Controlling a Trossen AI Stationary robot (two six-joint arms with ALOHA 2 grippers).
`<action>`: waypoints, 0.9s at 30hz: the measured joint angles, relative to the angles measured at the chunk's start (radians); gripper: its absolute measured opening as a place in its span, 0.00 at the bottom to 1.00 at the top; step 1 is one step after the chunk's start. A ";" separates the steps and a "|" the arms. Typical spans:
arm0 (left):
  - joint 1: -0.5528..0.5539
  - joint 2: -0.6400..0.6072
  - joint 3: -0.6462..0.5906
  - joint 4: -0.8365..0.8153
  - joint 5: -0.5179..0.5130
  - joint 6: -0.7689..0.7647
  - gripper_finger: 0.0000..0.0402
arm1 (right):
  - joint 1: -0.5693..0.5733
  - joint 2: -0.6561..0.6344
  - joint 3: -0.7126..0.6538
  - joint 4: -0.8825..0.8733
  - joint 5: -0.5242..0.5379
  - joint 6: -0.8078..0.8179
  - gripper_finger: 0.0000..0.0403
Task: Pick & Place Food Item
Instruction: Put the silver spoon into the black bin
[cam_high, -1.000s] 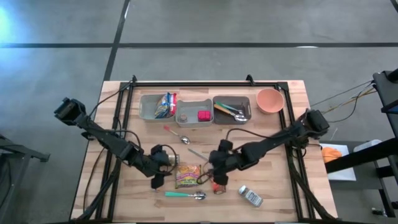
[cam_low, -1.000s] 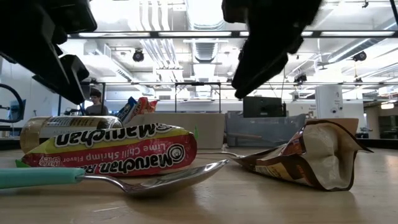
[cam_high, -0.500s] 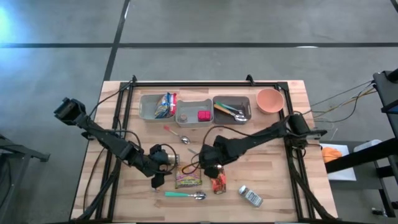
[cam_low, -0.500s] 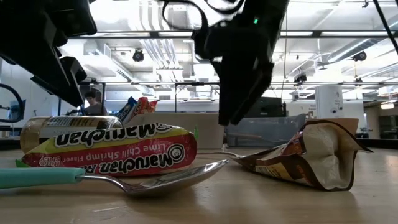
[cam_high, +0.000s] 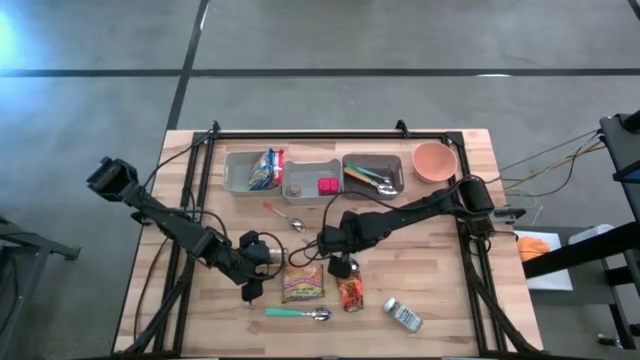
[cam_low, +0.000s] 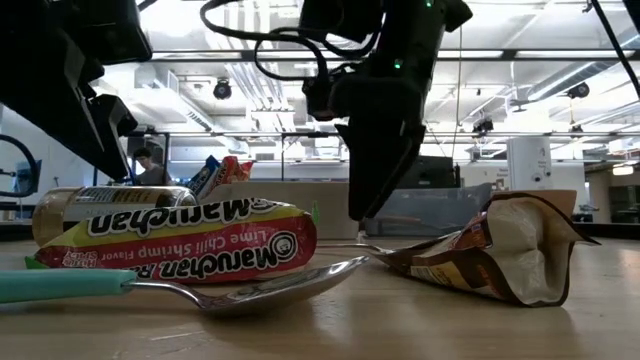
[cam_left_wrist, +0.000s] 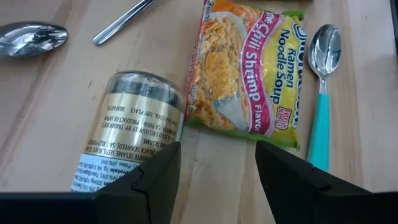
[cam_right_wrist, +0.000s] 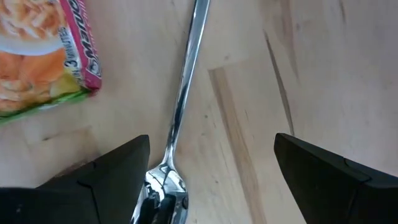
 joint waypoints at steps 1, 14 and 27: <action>0.000 0.000 0.000 -0.002 0.000 0.000 0.53 | 0.000 0.000 -0.002 0.002 -0.001 0.000 0.85; 0.000 0.000 0.000 -0.008 -0.004 -0.001 0.53 | 0.000 0.065 -0.016 0.062 -0.002 0.002 0.85; 0.000 0.000 0.000 -0.006 -0.004 0.000 0.53 | 0.002 0.082 -0.014 0.073 -0.001 0.003 0.42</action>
